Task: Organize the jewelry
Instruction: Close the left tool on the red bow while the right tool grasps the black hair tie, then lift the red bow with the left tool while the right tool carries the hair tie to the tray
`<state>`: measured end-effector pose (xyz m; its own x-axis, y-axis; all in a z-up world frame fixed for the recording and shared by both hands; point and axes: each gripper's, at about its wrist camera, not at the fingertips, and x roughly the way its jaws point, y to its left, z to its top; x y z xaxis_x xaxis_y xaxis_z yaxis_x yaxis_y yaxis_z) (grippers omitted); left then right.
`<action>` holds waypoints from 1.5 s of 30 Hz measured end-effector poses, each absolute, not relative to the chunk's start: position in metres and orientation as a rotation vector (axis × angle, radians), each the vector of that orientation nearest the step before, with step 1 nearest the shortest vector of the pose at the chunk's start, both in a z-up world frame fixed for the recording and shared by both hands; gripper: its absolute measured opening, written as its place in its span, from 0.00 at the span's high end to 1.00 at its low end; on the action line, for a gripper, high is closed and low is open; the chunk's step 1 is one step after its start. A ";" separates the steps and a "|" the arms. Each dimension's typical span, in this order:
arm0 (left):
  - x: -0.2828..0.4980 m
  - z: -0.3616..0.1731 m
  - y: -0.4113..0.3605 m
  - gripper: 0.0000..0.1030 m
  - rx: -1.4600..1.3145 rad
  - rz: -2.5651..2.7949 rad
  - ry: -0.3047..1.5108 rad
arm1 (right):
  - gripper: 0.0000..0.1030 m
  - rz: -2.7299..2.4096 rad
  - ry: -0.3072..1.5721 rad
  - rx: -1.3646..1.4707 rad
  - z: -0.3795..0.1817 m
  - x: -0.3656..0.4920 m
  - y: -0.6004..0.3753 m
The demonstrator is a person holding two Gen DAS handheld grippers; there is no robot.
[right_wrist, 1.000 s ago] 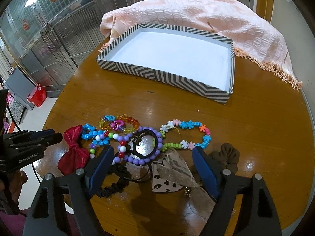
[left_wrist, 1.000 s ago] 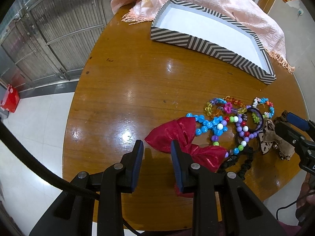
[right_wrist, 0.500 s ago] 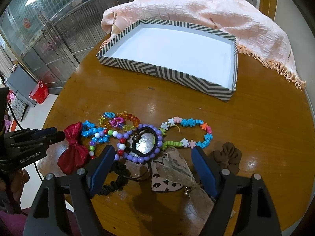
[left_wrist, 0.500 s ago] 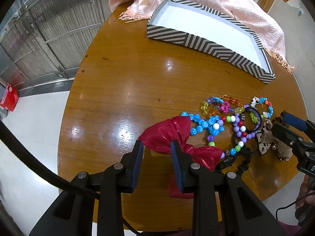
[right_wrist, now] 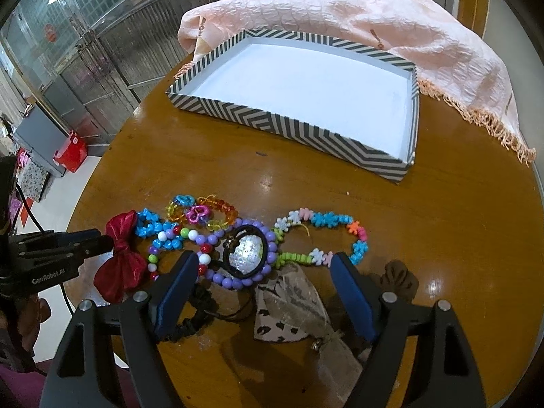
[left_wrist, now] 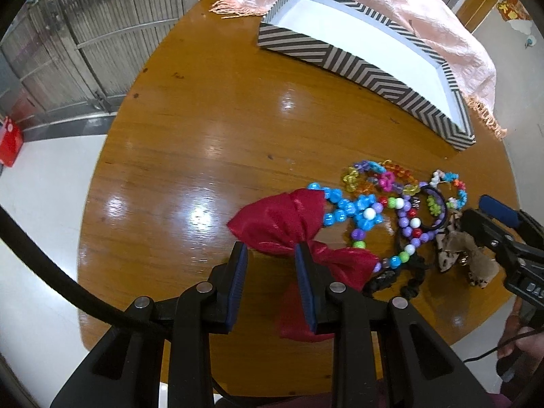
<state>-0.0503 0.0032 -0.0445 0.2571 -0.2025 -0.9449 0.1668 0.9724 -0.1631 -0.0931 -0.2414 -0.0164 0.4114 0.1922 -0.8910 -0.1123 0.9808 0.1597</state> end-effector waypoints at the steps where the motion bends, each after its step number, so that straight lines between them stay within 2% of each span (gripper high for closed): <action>1: -0.050 -0.044 0.002 0.78 -0.042 -0.257 1.286 | 0.26 0.198 1.129 0.075 -0.017 -0.092 -0.241; 9: -0.046 -0.050 -0.006 0.78 -0.087 -0.280 1.305 | 0.54 0.248 1.149 0.046 -0.030 -0.081 -0.237; 13: -0.045 -0.045 -0.005 0.77 -0.134 -0.292 1.283 | 0.61 0.266 1.158 0.046 -0.035 -0.074 -0.237; 16: -0.045 -0.043 -0.005 0.70 -0.147 -0.302 1.275 | 0.63 0.273 1.161 0.040 -0.038 -0.072 -0.237; 22: -0.046 -0.057 -0.012 0.70 -0.120 -0.284 1.340 | 0.76 0.304 1.188 0.014 -0.048 -0.068 -0.232; 24: -0.046 -0.058 -0.015 0.70 -0.102 -0.281 1.338 | 0.85 0.310 1.191 -0.002 -0.050 -0.068 -0.229; 27: -0.047 -0.057 -0.021 0.71 -0.058 -0.272 1.325 | 0.90 0.309 1.193 0.004 -0.050 -0.067 -0.230; 28: -0.048 -0.057 -0.020 0.81 -0.060 -0.272 1.318 | 0.90 0.312 1.193 0.009 -0.049 -0.067 -0.231; 33: -0.043 -0.051 -0.006 0.95 -0.124 -0.253 1.291 | 0.91 0.325 1.175 0.027 -0.036 -0.068 -0.237; 41: -0.037 -0.032 0.006 0.98 -0.132 -0.258 1.236 | 0.90 0.345 1.134 0.128 -0.014 -0.064 -0.251; 45: -0.036 -0.028 0.004 0.98 -0.118 -0.263 1.215 | 0.90 0.318 1.150 0.116 -0.022 -0.059 -0.254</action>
<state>-0.0357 0.0042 -0.0276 0.3221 -0.2627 -0.9095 0.1374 0.9635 -0.2297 -0.0590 -0.2544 -0.0219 0.3692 0.3064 -0.8774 -0.1885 0.9491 0.2522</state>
